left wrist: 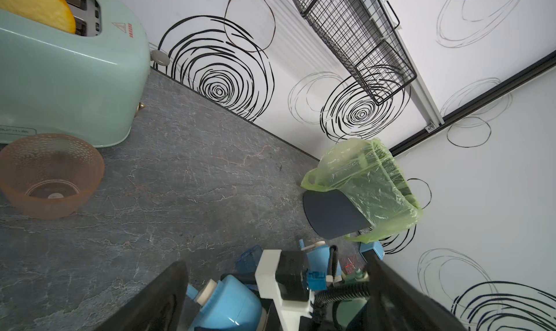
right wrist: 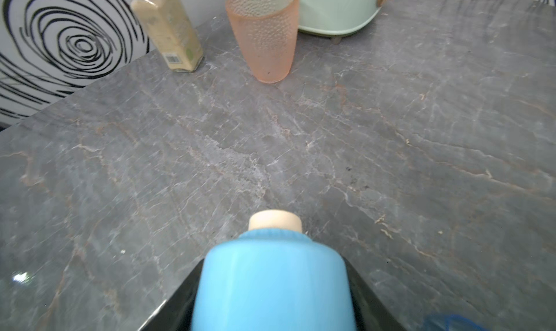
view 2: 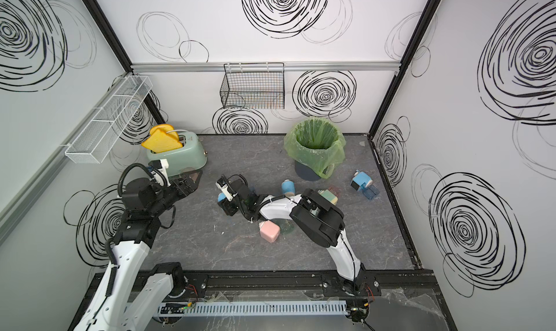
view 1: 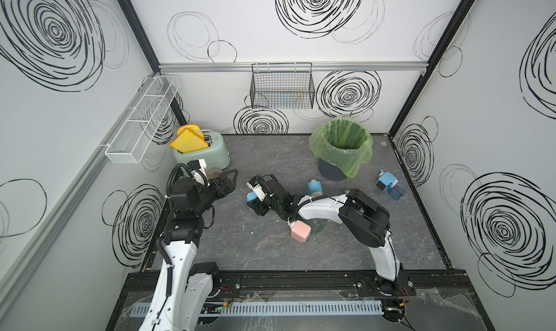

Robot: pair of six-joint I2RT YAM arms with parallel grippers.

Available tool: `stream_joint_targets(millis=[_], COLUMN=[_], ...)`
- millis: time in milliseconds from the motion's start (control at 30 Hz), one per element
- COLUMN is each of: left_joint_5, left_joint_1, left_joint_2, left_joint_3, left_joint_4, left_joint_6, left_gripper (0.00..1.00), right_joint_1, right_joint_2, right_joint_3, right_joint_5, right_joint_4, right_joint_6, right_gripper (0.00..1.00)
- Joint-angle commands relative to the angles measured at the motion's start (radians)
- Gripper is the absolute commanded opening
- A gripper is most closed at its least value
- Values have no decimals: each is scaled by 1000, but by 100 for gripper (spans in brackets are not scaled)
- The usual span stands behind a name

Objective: Take out the pencil sharpener tray and clean the shavings
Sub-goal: Place the pencil sharpener at the center of the board, then reset both arms

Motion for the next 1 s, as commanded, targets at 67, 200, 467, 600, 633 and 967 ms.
stream_joint_targets(millis=[67, 200, 467, 600, 633, 967], left_joint_5=[27, 41, 29, -45, -85, -670], left_joint_1=[6, 10, 12, 4, -1, -202], left_joint_2=[5, 16, 62, 141, 163, 259], left_joint_3=[-26, -44, -60, -31, -15, 12], left_joint_4=[69, 101, 154, 150, 131, 243], left_joint_6=[-13, -33, -38, 2, 15, 258], left_gripper=[97, 97, 97, 97, 97, 97], right_joint_1=[-27, -26, -28, -63, -77, -292], right_joint_2=[45, 12, -224, -380, -423, -1029], right_joint_3=[45, 2, -132, -235, -268, -786], right_joint_5=[21, 12, -26, -23, -19, 340], right_joint_4=[49, 73, 120, 39, 18, -78], right_joint_6=[8, -1, -36, -36, -37, 59], right_gripper=[55, 71, 92, 99, 99, 99])
